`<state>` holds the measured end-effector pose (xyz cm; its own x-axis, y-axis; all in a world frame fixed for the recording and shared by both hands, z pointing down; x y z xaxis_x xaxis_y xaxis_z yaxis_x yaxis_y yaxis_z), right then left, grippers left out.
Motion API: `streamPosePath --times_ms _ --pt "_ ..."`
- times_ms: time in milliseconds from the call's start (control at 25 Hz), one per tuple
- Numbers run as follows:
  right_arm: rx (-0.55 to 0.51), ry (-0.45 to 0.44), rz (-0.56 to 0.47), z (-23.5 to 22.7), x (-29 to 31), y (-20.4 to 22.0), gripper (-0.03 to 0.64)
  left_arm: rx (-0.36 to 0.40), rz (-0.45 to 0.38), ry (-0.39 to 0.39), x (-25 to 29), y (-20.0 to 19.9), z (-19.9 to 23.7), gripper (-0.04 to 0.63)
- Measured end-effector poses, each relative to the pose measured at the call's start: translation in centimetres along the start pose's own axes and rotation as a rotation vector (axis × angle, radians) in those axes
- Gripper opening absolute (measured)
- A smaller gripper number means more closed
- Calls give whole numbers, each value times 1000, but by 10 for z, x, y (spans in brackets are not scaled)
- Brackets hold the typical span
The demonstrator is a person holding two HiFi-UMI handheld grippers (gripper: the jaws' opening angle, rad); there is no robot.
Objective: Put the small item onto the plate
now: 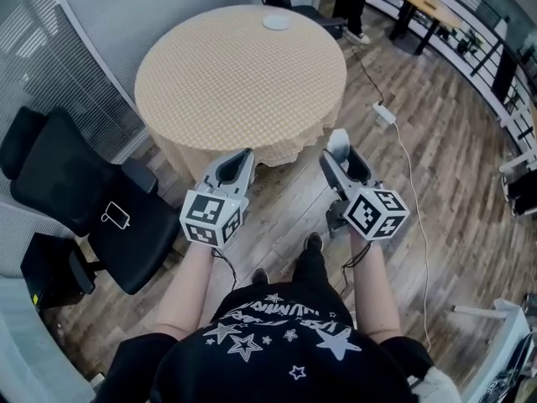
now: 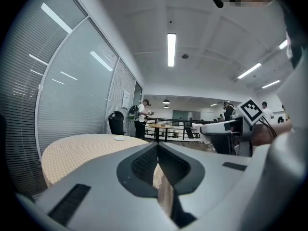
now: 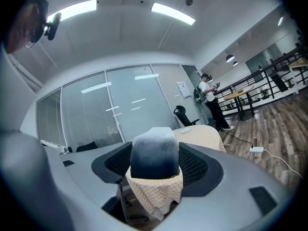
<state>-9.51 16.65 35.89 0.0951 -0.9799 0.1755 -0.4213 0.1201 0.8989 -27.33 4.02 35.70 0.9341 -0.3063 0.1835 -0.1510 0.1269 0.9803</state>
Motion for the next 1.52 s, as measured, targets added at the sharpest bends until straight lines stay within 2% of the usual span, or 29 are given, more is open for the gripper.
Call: streamPosePath --times_ms 240,560,880,1080,1240,1360,1520 --pt "17 -67 35 -54 31 -19 302 11 22 -68 51 -6 -8 8" --pt "22 -168 76 -144 61 -54 302 32 39 -159 139 -21 -42 8" --pt "-1 -237 123 -202 87 -84 302 0 39 -231 204 -32 -51 8" --pt "9 -258 148 -222 105 -83 302 9 71 -229 227 -30 -52 8" --pt "5 -272 186 -229 124 -75 302 -17 69 -231 246 -23 -35 8" --pt "2 -252 191 -238 140 -77 302 -22 79 -208 273 -18 -16 8" --pt "-18 -210 184 -259 172 -94 302 -18 56 -170 323 -30 15 8"
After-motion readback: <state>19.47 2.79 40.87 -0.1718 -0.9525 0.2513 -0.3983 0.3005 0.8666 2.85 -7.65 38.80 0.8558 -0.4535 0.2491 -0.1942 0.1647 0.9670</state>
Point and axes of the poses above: the fingertips, and each gripper's own axes: x forward along the fingers, z to its left, y out of its underside, the point moved 4 cm from there along -x, backward along the fingers, and after that the axes turned 3 degrees about z, right-handed, at the moved point
